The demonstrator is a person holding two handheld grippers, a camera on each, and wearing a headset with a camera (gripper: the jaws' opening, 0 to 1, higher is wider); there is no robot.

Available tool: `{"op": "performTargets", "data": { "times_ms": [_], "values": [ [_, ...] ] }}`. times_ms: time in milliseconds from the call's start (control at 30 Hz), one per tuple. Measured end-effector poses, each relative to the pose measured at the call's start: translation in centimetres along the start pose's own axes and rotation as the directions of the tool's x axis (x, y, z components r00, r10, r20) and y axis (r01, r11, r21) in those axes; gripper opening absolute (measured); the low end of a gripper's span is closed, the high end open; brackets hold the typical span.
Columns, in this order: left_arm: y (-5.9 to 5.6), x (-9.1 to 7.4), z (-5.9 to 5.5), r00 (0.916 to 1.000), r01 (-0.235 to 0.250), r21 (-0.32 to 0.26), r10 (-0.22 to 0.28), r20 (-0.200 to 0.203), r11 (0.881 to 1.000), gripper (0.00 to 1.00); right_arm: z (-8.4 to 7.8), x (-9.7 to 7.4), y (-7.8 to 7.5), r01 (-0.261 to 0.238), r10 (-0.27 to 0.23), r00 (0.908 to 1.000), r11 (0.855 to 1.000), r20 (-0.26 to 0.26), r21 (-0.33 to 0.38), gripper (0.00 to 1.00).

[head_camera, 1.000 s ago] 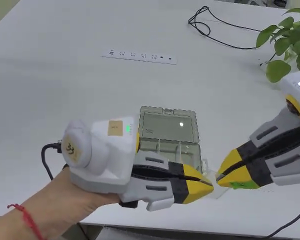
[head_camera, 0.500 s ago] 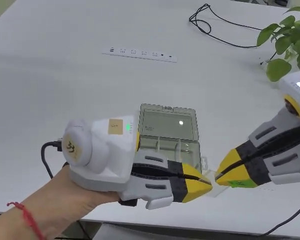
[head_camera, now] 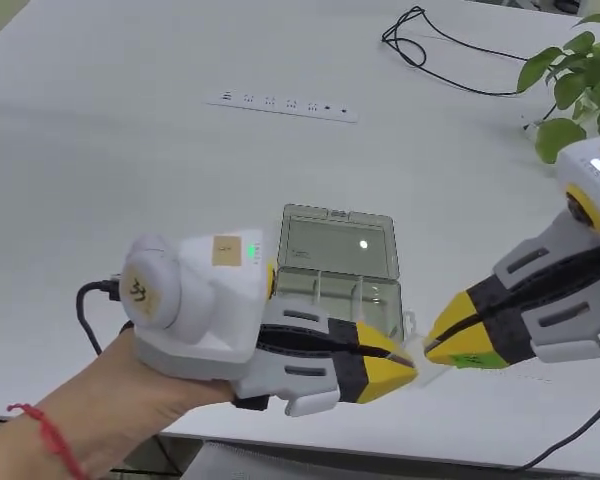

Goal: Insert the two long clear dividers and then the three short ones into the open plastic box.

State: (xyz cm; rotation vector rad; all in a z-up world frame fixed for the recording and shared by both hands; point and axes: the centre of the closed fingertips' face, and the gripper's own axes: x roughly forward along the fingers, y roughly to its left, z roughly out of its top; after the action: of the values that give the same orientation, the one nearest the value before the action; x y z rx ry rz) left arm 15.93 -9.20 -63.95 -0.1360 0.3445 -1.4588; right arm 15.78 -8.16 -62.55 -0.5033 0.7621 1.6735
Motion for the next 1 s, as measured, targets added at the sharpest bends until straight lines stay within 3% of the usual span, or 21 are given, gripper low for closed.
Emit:
{"op": "performTargets", "data": {
  "times_ms": [300, 500, 767, 1000],
  "values": [
    [0.8, -1.1, -0.5, 0.999, -0.044, -0.017, 0.044, -0.002, 0.999, 0.06, 0.5, -0.3, -0.6, 0.018, -0.018, 0.9997, 1.0, 0.014, -0.003, 0.02],
    [1.8, -2.4, -1.1, 0.9953, -0.097, -0.025, 0.097, -0.008, 0.995, 0.17, 0.8, -0.4, -1.3, 0.04, -0.04, 0.999, 0.999, 0.02, -0.005, 0.02],
    [3.7, -4.6, -2.4, 0.9815, -0.191, -0.05, 0.19, -0.026, 0.98, 0.36, 1.6, 0.0, -3.0, 0.081, -0.081, 0.9965, 0.997, 0.023, -0.004, 0.02],
    [5.3, -6.3, -3.2, 0.9617, -0.274, -0.065, 0.273, -0.02, 0.96, 0.54, 2.1, 0.7, -4.9, 0.109, -0.109, 0.9939, 0.994, 0.013, -0.017, 0.02]
  ]
}}
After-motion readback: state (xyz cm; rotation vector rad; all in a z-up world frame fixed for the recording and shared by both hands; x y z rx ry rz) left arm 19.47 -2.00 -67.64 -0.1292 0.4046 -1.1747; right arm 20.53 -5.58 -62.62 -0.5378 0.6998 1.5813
